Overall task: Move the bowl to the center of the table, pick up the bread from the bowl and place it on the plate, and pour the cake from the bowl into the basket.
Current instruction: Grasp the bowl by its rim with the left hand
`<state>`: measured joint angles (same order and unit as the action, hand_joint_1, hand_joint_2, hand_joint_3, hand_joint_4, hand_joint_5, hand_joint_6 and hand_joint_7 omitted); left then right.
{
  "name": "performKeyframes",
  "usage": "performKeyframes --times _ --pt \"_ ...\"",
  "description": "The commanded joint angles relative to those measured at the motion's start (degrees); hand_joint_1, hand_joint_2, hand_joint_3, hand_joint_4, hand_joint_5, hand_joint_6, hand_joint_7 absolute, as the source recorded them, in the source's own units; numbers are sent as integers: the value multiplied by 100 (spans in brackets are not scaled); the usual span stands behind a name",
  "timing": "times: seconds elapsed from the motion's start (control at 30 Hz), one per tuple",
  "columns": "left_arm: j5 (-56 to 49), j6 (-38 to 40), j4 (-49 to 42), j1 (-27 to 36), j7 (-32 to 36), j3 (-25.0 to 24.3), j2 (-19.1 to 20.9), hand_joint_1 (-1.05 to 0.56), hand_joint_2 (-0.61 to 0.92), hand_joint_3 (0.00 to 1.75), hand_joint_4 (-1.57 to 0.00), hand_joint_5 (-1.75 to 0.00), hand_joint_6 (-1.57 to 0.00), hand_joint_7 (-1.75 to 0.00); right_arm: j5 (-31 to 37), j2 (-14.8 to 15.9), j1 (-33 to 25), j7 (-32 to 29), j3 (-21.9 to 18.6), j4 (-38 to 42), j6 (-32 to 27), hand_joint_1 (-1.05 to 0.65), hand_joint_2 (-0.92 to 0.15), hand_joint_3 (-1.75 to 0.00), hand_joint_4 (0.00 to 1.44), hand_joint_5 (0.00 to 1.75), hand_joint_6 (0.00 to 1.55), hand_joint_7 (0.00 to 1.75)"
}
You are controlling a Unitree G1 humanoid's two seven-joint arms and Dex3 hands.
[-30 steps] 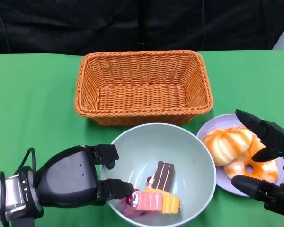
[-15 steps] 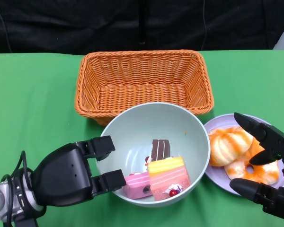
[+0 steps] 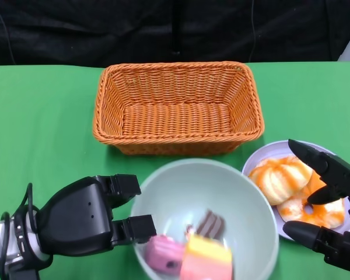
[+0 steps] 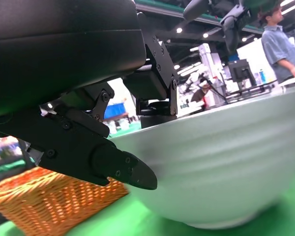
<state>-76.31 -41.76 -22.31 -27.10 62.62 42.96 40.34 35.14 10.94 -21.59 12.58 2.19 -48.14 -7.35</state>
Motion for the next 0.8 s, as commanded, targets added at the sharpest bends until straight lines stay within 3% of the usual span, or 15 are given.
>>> performKeyframes --times 0.03,0.17,0.4,0.67,0.8 --pt "434 -224 531 260 -496 -297 402 -28 91 3 -94 -175 -78 -166 -107 -18 -42 -44 -58 -77 41 -49 -92 -21 47 98 27 18" --pt "782 -309 1101 627 -1048 -715 714 -29 89 2 -96 -175 -81 -164 -120 -24 -38 -100 -43 -57 118 -47 -92 -20 47 99 29 21" --pt "1044 -545 1623 1069 -1183 -1409 919 -25 89 2 -94 -175 -82 -158 -232 -41 -66 -280 -83 89 362 -42 -92 -19 50 101 36 26" --pt "1016 -559 1791 1320 -1289 -1845 799 -23 90 2 -95 -175 -80 -162 -264 -28 -22 -363 -127 255 467 -40 -92 -17 51 103 38 30" --pt "941 -269 1635 1349 -1285 -1993 635 -18 85 2 -99 -175 -76 -172 -285 -36 -24 -385 -127 316 502 -40 -92 -17 50 103 37 30"
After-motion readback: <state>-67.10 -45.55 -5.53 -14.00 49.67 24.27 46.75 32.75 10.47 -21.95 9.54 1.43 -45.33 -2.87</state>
